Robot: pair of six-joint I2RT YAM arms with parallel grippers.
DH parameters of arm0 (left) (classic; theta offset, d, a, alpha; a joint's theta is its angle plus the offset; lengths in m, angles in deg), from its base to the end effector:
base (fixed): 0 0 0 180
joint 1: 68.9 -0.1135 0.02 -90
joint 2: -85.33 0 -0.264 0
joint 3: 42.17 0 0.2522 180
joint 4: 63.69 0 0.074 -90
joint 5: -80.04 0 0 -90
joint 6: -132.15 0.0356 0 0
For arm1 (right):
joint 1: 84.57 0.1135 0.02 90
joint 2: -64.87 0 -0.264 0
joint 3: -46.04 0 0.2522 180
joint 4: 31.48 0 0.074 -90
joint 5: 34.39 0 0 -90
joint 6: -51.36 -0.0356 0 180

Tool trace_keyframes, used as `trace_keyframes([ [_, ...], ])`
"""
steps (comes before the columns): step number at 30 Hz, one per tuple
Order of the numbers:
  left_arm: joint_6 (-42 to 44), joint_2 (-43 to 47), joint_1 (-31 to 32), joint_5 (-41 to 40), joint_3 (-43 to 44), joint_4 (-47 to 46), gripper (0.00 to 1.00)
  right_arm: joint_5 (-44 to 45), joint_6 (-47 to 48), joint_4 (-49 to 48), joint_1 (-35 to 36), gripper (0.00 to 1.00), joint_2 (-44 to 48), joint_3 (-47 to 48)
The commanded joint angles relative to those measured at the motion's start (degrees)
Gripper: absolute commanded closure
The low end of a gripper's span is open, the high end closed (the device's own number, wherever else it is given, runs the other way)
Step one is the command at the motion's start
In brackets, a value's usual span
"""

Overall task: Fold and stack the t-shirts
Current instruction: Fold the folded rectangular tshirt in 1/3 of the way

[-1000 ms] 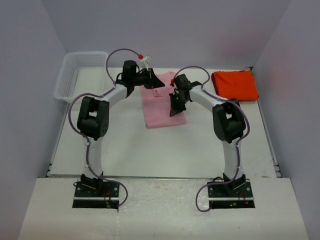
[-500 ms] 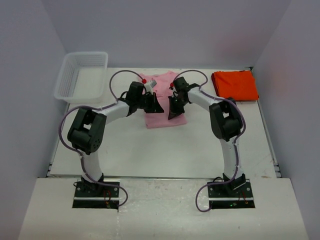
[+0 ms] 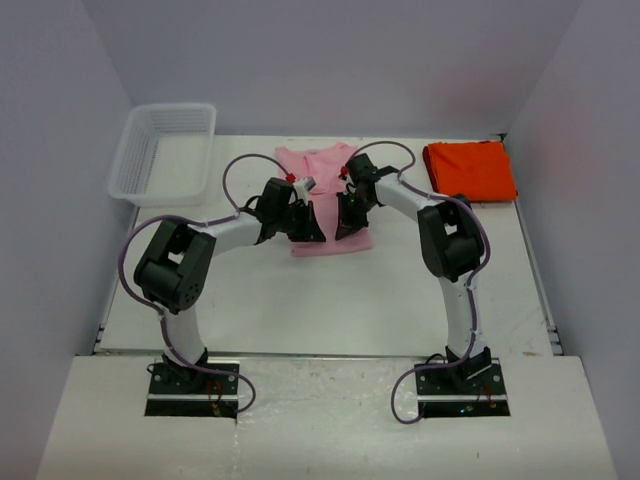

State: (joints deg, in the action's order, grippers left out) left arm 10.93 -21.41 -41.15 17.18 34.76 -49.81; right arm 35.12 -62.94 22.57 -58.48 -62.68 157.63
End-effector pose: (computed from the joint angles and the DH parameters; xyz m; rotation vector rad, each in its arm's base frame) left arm 0.3387 -0.1966 0.1679 0.1796 2.4700 -1.0361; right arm 0.4077 0.2135 0.1526 -0.1376 2.8969 0.6915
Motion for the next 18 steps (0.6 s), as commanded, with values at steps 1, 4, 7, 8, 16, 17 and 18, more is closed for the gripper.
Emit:
trace_keyframes([
  [1,1.08,-0.40,-0.33,-1.21,-0.77,-1.61,0.99,-0.78,-0.84,1.89,-0.16,1.00,-0.33,2.64],
  [4,0.73,-0.93,-0.33,-1.29,-1.74,-1.70,1.00,0.01,-1.63,2.51,-0.16,1.00,-0.07,2.81],
  [7,0.02,-0.75,-0.41,-2.35,-3.58,-1.27,1.00,-0.16,-1.90,2.86,-0.25,1.00,0.37,2.73],
  [8,-0.07,-0.75,-0.41,-2.70,-3.94,-0.83,1.00,-0.16,-1.90,2.86,-0.16,1.00,0.37,2.73],
  [16,-0.42,-0.56,-0.85,-4.20,-9.83,-1.00,1.00,-0.69,-2.69,3.39,-0.33,1.00,0.28,2.29],
  [17,-0.50,-1.10,-1.03,-3.85,-10.09,-1.52,1.00,-0.69,-2.95,3.39,-0.25,1.00,0.28,2.20],
  [18,-0.59,-1.54,-0.94,-3.41,-10.27,-2.05,1.00,-0.78,-2.87,3.30,-0.25,1.00,0.28,2.02],
])
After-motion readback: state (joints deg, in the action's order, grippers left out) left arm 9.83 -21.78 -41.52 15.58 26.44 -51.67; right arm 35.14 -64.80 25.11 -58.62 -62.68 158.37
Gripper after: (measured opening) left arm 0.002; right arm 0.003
